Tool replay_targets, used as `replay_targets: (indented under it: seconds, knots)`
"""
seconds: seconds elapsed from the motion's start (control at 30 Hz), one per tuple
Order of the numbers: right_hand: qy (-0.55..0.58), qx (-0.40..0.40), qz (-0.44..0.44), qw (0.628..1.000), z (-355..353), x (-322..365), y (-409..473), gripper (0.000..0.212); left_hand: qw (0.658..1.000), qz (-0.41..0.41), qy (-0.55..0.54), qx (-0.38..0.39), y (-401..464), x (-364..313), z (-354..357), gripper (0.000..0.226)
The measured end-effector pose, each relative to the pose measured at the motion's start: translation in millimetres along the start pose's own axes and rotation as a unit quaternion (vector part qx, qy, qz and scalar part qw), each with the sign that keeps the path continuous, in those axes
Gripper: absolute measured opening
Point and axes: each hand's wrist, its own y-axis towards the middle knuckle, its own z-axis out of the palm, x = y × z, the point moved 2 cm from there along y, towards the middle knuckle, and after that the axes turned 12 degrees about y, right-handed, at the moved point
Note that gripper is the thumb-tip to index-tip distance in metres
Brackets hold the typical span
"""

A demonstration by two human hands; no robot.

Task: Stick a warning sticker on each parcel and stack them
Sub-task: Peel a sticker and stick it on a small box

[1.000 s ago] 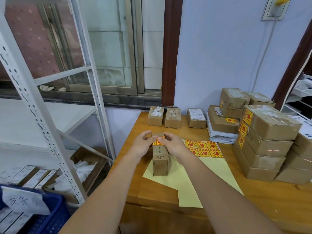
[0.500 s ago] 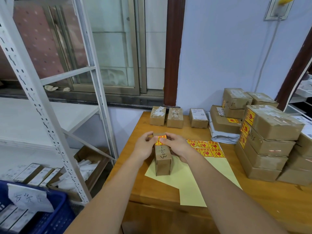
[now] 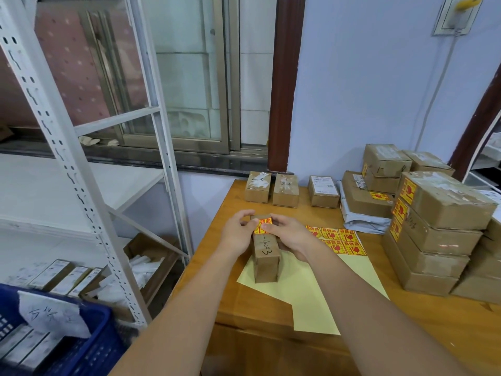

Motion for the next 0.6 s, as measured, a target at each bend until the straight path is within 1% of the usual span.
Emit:
replay_targets:
  seconds: [0.1, 0.27, 0.33, 0.43, 0.6]
  knots:
    - [-0.004, -0.007, -0.012, 1.000, -0.7, -4.0, 0.6, 0.017, 1.000, -0.006, -0.014, 0.002, 1.0, 1.3, -1.4, 0.031]
    - [0.014, 0.012, -0.002, 1.000, -4.5, -4.7, 4.1, 0.011, 1.000, -0.001, 0.000, 0.006, 1.3, -0.1, -2.7, 0.030]
    - [0.013, 0.017, 0.001, 1.000, -5.6, -4.7, 4.7, 0.012, 1.000, 0.001, 0.009, 0.002, 1.5, -1.1, -2.5, 0.028]
    - [0.015, 0.018, 0.005, 1.000, -6.4, -5.9, 6.5, 0.019, 1.000, -0.004, 0.001, 0.000, 3.7, -0.9, -2.1, 0.023]
    - [0.019, 0.012, 0.003, 1.000, -7.2, -9.6, 9.4, 0.019, 1.000, -0.014, 0.010, -0.009, 3.8, -5.8, -1.7, 0.021]
